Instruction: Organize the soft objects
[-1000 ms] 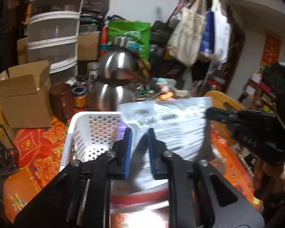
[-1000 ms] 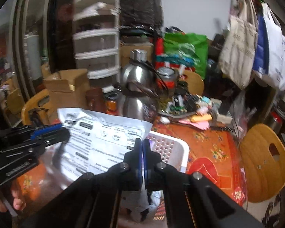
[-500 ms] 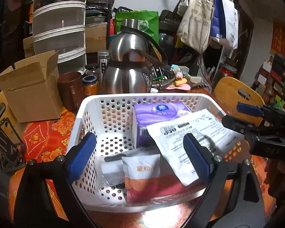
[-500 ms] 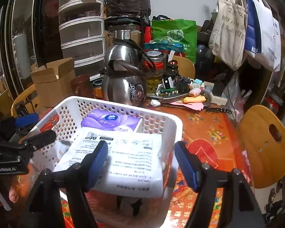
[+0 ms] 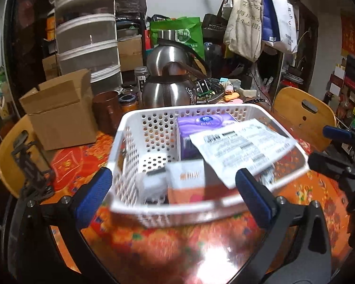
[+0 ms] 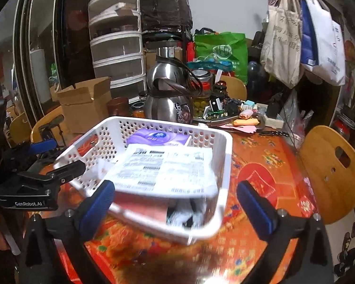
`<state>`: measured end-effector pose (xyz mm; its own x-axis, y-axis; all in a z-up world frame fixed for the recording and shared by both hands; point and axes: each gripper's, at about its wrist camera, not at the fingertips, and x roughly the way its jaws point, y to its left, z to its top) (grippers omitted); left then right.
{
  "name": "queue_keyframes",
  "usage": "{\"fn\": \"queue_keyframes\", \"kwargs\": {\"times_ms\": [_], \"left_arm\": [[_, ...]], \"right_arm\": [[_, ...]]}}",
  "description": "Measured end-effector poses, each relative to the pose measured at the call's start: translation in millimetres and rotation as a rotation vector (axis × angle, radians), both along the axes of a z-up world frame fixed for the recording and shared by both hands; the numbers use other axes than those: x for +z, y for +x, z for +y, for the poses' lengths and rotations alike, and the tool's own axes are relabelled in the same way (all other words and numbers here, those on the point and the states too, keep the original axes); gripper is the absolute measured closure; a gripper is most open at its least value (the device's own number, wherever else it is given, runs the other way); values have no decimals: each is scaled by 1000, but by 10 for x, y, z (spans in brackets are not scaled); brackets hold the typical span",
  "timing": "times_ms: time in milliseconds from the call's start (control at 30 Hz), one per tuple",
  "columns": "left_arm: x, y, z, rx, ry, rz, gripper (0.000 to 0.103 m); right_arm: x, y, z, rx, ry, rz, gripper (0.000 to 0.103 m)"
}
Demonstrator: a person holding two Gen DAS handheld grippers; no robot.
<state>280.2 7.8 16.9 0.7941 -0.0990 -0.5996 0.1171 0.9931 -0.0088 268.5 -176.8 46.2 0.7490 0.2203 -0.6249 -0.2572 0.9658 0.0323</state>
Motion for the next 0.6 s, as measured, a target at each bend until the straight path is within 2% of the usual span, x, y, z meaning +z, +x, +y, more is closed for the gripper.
{"fn": "queue_keyframes", "kwargs": {"times_ms": [167,300,367,467,533,600], "left_arm": [[154,-706,92,12,-7,3,0],[390,-1576,119,-1,6,-65,0],[509,-1963,128,-17,-20,-90,0],[663,-2435,153,-9,-56,-97,0],[742,-2695,147,11,-48,-108,0],[786,-2880,147,26,-42,-114,0]], "right_arm": [[105,-677,-92,-58,36,-11,1],[184,-1409,-169,-168,67,-22,1],[262,-1726,-154,-177,64,-36,1],[405,-2196,-72,-204,-13,-80,1],[451,-2349,-20,-193,-28,-56,1],[480,-2454,-12,-145,18,-10,0]]}}
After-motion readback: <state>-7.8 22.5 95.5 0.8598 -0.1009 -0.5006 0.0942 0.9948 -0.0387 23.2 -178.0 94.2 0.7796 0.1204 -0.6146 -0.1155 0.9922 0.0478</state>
